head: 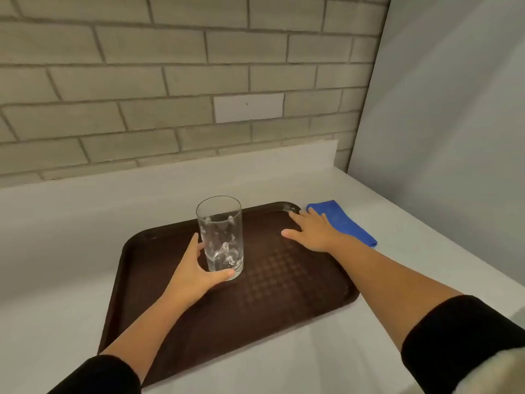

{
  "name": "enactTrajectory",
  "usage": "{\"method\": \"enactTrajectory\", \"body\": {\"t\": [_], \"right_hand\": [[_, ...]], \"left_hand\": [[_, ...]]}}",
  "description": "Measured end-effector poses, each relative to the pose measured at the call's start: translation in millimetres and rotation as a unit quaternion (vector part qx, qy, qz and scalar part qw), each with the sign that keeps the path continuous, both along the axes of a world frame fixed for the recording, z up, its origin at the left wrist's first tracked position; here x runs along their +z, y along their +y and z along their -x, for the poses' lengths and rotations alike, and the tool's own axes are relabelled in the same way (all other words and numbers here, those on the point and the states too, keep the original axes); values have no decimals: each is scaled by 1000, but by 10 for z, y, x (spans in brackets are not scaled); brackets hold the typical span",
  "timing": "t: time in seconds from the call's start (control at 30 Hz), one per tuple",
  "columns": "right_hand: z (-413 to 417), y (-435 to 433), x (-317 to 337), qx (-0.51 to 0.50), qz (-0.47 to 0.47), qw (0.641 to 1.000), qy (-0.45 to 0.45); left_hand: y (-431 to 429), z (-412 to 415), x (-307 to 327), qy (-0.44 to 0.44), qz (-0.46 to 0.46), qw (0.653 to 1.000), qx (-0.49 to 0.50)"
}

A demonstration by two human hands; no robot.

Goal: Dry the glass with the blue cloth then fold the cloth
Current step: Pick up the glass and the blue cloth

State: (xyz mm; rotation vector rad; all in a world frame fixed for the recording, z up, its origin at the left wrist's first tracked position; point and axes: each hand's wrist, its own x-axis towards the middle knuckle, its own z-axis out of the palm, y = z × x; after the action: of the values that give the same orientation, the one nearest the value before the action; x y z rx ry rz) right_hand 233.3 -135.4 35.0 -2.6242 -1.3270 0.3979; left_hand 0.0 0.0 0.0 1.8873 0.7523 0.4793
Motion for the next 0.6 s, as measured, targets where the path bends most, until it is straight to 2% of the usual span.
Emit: {"method": "enactTrajectory", "body": {"t": [0.07, 0.37, 0.53, 0.6], "right_hand": [[-145, -23, 4, -17, 1, 1000, -15], [-922, -289, -325, -88, 54, 995, -6], [-996, -273, -471, -92, 0, 988, -126], [-1051, -238, -491, -97, -38, 984, -146]], "left_hand": [[15, -39, -31, -37, -4, 999, -17], [-2, -150, -212, -60, 21, 997, 33], [-7, -185, -219, -51, 20, 995, 80], [-34, -198, -190, -46, 18, 995, 91]]}}
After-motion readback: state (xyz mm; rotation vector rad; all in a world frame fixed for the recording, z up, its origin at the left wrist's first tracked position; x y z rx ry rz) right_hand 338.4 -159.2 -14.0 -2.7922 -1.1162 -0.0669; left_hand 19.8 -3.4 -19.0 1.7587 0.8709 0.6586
